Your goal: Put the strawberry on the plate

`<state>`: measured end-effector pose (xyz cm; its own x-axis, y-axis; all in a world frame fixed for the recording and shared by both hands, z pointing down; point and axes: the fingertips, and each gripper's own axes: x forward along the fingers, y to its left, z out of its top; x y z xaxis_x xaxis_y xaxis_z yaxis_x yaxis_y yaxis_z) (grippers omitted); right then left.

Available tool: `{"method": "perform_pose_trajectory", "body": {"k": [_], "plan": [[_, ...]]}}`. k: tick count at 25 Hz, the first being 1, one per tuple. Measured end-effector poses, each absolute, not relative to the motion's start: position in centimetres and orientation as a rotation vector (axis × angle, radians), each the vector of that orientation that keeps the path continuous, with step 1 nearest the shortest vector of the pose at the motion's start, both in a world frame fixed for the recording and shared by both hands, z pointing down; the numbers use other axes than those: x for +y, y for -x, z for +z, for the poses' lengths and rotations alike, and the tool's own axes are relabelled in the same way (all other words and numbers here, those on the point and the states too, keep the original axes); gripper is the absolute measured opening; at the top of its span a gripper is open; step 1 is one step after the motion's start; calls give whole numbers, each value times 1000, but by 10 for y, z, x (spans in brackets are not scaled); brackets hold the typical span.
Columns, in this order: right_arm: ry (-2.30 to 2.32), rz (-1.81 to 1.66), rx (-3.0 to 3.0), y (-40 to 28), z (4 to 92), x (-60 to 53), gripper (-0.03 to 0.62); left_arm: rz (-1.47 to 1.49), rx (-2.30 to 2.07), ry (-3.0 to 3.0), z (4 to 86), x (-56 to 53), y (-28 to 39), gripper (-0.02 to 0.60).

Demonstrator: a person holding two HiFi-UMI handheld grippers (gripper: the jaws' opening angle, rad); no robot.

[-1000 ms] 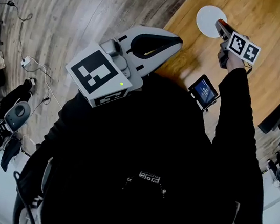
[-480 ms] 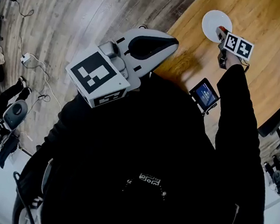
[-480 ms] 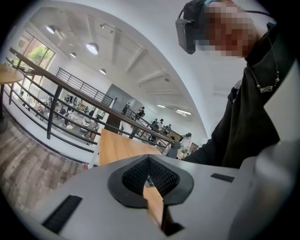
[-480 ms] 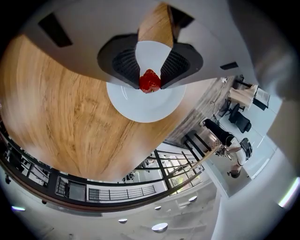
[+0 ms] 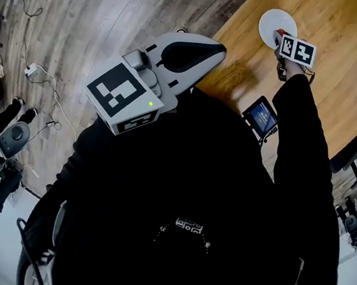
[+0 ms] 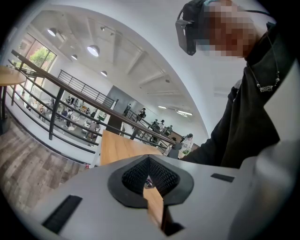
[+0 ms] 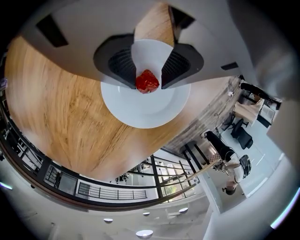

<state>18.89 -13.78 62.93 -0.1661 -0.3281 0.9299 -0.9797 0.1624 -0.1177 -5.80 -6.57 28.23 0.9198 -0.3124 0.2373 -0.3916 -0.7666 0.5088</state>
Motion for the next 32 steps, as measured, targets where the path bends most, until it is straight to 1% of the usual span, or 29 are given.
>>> {"method": "perform_pose_trajectory", "body": {"k": [2, 3, 11, 18, 23, 24, 25, 27, 28, 32], "plan": [[-1259, 1039, -1654, -184, 632, -136, 190, 191, -506, -2502, 284, -65, 61, -2], [-1256, 1045, -1666, -183, 632, -137, 195, 193, -508, -2502, 285, -65, 62, -2], [-1352, 1079, -1706, -192, 622, -136, 201, 207, -446, -2521, 294, -65, 55, -2], [-1454, 1104, -1712, -231, 615, -95, 199, 240, -311, -2590, 293, -39, 16, -2], [-1571, 1087, -1695, -282, 613, -32, 198, 258, -268, -2627, 294, 5, -19, -2], [-1584, 1079, -1690, -287, 614, -27, 193, 255, -278, -2613, 297, 1, -19, -2], [-1595, 1080, -1694, -288, 614, -25, 173, 256, -287, -2594, 301, -6, -16, -2], [-1607, 1110, -1746, -279, 610, -23, 97, 282, -290, -2570, 311, -22, -8, -2], [-1603, 1134, -1798, -271, 606, -22, 41, 300, -286, -2571, 314, -29, -4, -2], [-1582, 1178, -1995, -246, 575, -20, 20, 316, -274, -2602, 310, -47, -5, -2]]}}
